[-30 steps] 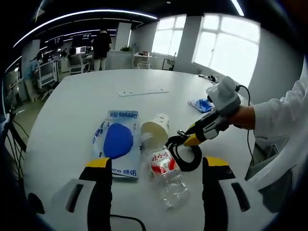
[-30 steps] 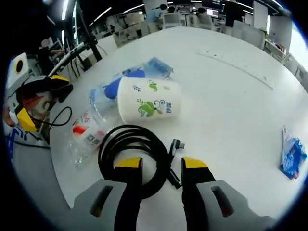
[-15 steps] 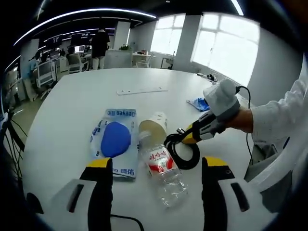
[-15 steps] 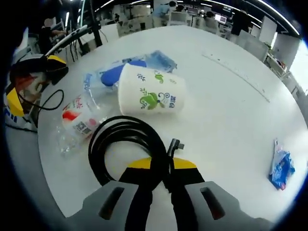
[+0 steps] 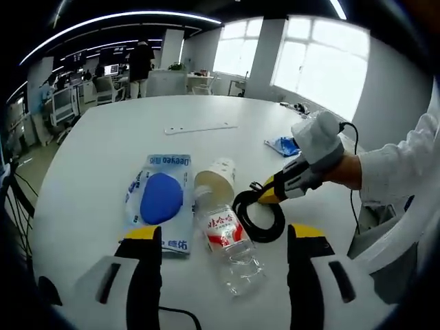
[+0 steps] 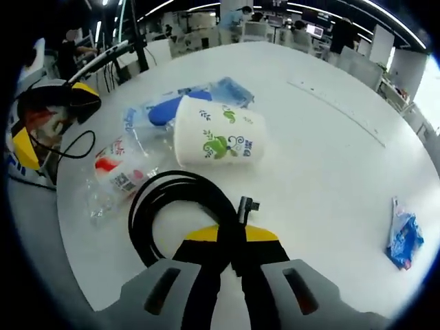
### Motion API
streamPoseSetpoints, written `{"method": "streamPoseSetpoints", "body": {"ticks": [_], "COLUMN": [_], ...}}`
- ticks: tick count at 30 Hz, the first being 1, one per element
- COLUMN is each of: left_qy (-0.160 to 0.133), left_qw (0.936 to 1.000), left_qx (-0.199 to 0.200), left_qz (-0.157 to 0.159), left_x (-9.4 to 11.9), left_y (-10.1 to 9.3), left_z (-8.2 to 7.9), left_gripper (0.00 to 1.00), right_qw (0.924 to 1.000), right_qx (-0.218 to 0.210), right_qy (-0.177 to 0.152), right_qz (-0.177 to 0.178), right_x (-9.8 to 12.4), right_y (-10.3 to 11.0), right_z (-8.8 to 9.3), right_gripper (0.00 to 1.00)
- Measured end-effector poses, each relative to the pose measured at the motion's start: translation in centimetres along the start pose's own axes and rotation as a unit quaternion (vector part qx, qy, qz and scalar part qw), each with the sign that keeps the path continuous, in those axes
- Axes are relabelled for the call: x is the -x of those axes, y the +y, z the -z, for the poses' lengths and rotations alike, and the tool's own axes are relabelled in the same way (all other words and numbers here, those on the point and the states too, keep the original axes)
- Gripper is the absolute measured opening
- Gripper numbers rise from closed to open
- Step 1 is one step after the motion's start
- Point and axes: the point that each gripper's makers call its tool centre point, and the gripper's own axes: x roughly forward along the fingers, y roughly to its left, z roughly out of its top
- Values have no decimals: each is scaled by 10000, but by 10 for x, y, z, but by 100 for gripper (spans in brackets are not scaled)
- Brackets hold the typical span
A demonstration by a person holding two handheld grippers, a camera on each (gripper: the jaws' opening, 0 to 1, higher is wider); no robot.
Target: Arrange the tabletop items into an orderly group along one side of the table until the central work area is clear of visible clutter.
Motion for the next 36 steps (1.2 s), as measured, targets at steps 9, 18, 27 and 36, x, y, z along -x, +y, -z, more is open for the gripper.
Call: {"method": "streamPoseSetpoints", "body": {"ticks": [9,18,27,36], "left_qy": [49,133,213,350], "left_qw": [9999,9991,9972,9935], "left_qx": [-106,-343,-597,-919], "left_qz": [76,196,407,579], "left_x": [-6,-16,-31,-51], "left_y": [-7,-20,-40,-57], "left_z": [-3,-8,-15,-19], "left_gripper": [74,73,68,64], "right_qw": [9999,9994,9985,9967], "right_qx": [-88,-178,-249,-335], "right_qy": [-123,-311,-493,-733], "right_qz": [0,30,62,110], "right_x": [8,19,34,50], "right_y": [1,2,1,-1], "right_z": [-1,-2,-2,-8], "right_gripper": [6,6,6,6]}}
